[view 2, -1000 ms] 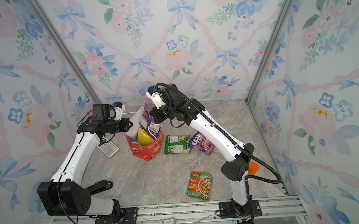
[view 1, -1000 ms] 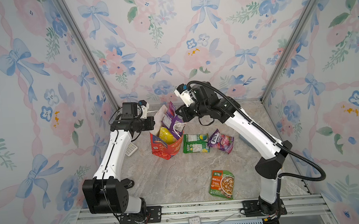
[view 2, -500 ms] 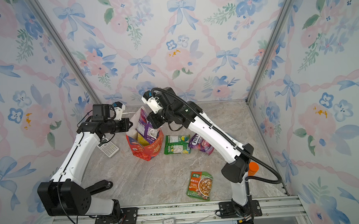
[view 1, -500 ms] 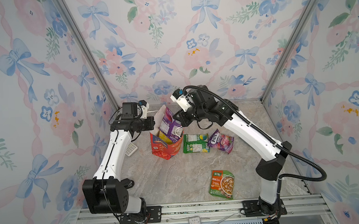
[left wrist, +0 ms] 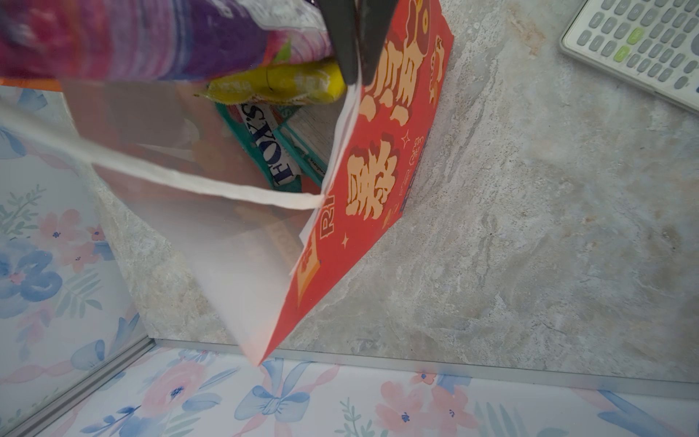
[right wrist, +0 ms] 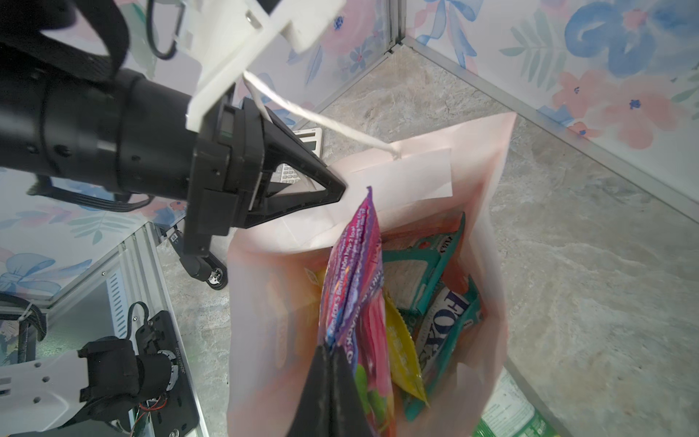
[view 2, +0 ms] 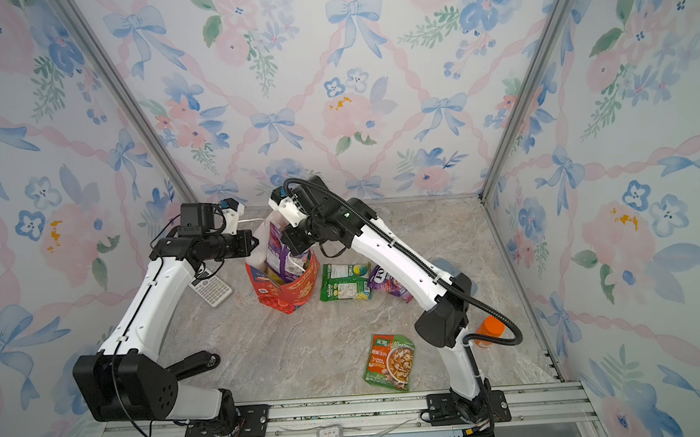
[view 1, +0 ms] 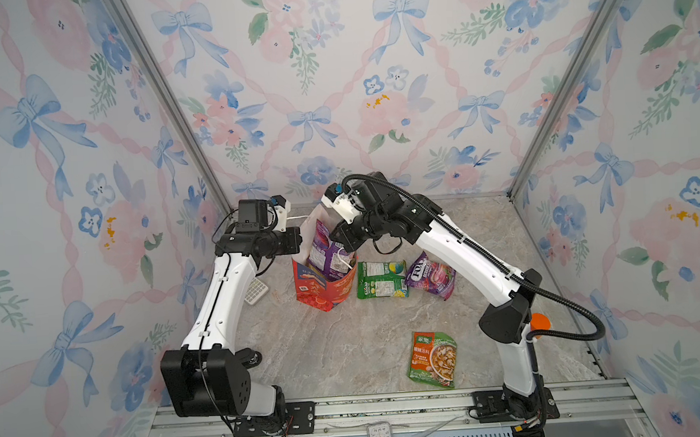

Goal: Place the snacks into the paper bag
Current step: 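Lower the purple packet into the bag and open the right gripper, then push the right gripper into the bag to press the packets down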

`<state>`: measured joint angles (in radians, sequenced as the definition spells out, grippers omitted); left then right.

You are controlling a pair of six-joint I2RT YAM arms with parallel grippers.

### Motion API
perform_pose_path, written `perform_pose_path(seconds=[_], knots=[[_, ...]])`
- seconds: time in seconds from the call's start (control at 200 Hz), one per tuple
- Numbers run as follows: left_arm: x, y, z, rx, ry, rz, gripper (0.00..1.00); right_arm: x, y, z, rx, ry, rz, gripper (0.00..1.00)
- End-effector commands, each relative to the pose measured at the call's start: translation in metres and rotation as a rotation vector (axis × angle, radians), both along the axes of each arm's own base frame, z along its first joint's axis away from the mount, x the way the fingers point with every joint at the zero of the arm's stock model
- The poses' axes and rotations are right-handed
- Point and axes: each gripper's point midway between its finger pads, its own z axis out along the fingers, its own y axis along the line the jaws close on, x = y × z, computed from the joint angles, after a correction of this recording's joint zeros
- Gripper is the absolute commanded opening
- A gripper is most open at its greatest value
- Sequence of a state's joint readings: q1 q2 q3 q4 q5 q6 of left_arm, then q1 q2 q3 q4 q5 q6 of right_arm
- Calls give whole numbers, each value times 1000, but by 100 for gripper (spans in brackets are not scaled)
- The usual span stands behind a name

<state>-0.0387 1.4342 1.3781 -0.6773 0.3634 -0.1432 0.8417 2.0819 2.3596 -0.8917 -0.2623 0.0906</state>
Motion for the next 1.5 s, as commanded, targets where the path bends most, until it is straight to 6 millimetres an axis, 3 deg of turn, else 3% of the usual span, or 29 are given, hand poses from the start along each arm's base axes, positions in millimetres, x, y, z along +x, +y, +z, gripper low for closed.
perform_pose_path(seconds=[0.0,0.23,0.275,0.37,0.465,0.575,0.76,0.925,1.005,1.19,1.495], knots=[[-5,2,-8,0,32,6,0,-5,9,5,9,-2,46,0],[-5,2,-11,2,36,6,0,26,13,-15,-24,-3,-22,0],[-5,3,-10,3,36,8,0,37,8,-16,-36,-21,-61,10],[-5,3,-11,3,37,7,0,58,-5,-6,-38,-64,-146,48],[-5,3,-12,4,40,7,0,64,-15,19,11,-97,-180,64],[-4,3,-13,4,44,9,0,61,-27,48,40,-158,-204,71],[-4,4,-13,4,44,11,0,39,-42,81,74,-221,-211,72],[-4,5,-14,3,46,12,0,1,-40,86,62,-251,-148,59],[-4,5,-14,2,47,13,0,-16,-36,78,36,-242,-115,50],[-4,5,-15,1,48,14,0,-45,-17,46,-49,-210,-45,41],[-4,4,-13,-3,45,11,0,-41,10,-7,-146,-131,-25,30]])
